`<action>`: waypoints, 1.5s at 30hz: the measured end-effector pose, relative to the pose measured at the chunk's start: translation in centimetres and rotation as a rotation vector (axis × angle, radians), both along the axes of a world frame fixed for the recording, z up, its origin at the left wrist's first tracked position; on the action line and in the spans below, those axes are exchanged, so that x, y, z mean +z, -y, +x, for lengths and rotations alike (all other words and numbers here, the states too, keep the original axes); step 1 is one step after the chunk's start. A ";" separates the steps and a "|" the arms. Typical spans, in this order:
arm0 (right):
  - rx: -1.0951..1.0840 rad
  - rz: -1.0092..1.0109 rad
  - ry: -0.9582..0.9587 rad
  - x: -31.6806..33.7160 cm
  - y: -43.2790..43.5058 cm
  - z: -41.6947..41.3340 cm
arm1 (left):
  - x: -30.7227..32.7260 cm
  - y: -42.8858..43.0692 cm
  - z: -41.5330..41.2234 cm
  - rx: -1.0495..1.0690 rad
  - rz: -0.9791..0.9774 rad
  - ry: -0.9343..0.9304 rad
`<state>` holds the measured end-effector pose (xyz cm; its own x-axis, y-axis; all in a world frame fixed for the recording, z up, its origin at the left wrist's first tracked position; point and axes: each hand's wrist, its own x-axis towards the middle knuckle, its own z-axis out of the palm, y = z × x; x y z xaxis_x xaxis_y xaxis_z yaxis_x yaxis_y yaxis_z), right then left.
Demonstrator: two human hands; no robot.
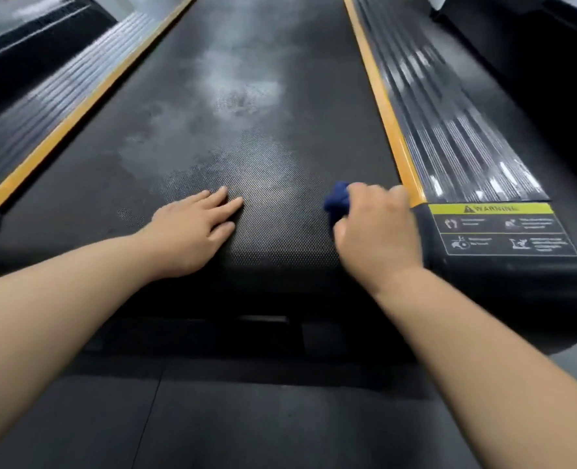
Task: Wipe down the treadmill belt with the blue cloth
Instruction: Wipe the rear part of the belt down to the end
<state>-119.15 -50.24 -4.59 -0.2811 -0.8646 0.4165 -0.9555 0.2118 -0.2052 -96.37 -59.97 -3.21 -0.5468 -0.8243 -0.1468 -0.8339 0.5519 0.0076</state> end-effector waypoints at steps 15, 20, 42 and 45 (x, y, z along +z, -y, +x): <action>0.015 -0.005 -0.049 0.0 -0.3 -0.7 | -0.1 -2.4 1.6 0.119 -0.050 0.019; 0.144 -0.014 0.003 0.2 -1.0 9.2 | 0.1 -2.1 1.4 0.064 -0.170 -0.012; -0.216 0.031 0.047 0.4 1.2 3.0 | -1.4 0.4 6.0 0.021 -0.133 -0.357; -0.061 0.027 0.008 -0.3 2.1 7.2 | -1.8 0.5 6.8 0.013 -0.059 -0.378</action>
